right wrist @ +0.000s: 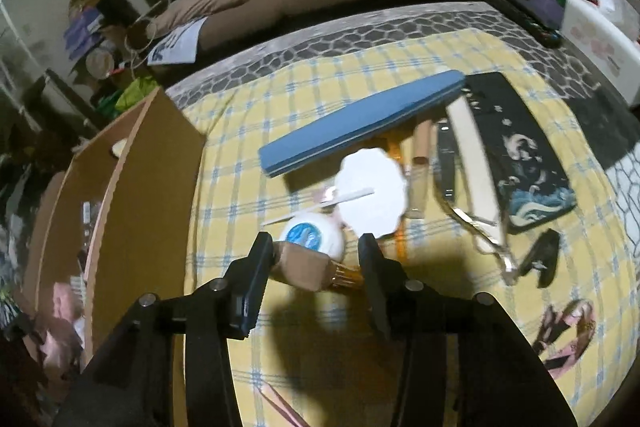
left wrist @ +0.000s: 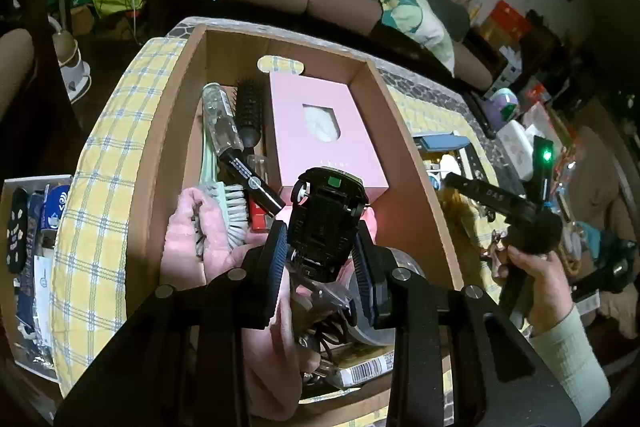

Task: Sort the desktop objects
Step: 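Lower the key fob into the box with the left gripper while the right grasps the beige bottle, then release the key fob with the left gripper while the right carries the beige bottle into the box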

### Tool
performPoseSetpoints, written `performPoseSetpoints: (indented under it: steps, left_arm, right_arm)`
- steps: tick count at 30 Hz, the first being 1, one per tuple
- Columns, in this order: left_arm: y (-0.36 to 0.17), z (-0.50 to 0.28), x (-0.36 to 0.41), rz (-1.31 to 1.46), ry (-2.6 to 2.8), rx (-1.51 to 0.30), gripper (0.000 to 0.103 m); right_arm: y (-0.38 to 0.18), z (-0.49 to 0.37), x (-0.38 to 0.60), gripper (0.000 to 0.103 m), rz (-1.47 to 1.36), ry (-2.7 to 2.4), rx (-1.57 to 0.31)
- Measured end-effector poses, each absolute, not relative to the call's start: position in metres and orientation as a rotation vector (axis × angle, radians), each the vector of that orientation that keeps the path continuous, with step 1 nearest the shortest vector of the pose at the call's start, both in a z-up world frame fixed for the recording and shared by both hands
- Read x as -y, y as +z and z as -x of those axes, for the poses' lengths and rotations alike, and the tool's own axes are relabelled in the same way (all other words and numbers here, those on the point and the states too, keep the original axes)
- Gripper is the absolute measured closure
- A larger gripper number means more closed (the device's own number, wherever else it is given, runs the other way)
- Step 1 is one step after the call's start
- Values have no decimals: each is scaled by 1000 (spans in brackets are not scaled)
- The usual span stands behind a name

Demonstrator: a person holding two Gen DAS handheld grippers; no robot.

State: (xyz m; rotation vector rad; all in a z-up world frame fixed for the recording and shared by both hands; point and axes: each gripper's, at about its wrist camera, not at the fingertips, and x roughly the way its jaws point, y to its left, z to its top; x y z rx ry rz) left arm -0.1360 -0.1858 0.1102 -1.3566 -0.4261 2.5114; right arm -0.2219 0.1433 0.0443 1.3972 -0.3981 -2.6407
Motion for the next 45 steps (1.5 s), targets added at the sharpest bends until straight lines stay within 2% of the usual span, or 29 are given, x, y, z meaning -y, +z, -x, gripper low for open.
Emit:
performPoseSetpoints:
  steps: [3,5,13,18,21,28,30,31,32,33,38,43,45]
  left_arm:
    - [111,134,188,1355,2515,424,73]
    - [110,134,189,1357,2516,423,73]
    - [110,133,191,1356,2503,419,73]
    - [109,135,187,1362,2491,412,73]
    - [108,135,183,1365,2486,407,73]
    - [107,135,183,1370,2484,404,73]
    - [106,136,184,1374,2482,410,73]
    - [106,136,184,1375,2482,413,73]
    - [106,136,185,1375,2481,417,73]
    - [105,137,185,1374,2479,422,73]
    - [103,138,188,1380,2475,438,73]
    - [102,138,193,1380,2476,467,73]
    - [101,139,194,1385,2476,478,73]
  right_arm:
    - [48,218,-144,57,-1301,-2593,517]
    - [50,217,-144,56,-1277,-2598,507]
    - [45,204,-114,55,-1259,-2424,-5]
    - [31,196,-94,55,-1284,-2294,-427]
    - [26,194,-82,54,-1264,-2222,-556]
    - [10,186,-76,54,-1318,-2064,-688]
    - [5,188,-82,54,-1341,-2067,-668]
    - [5,190,-86,57,-1348,-2079,-613]
    - [5,192,-91,63,-1365,-2092,-552]
    - [6,193,-94,81,-1371,-2097,-506]
    - [29,191,-105,81,-1324,-2188,-333]
    - [91,183,-98,81,-1194,-2215,-28]
    - [109,181,-79,81,-1147,-2180,3]
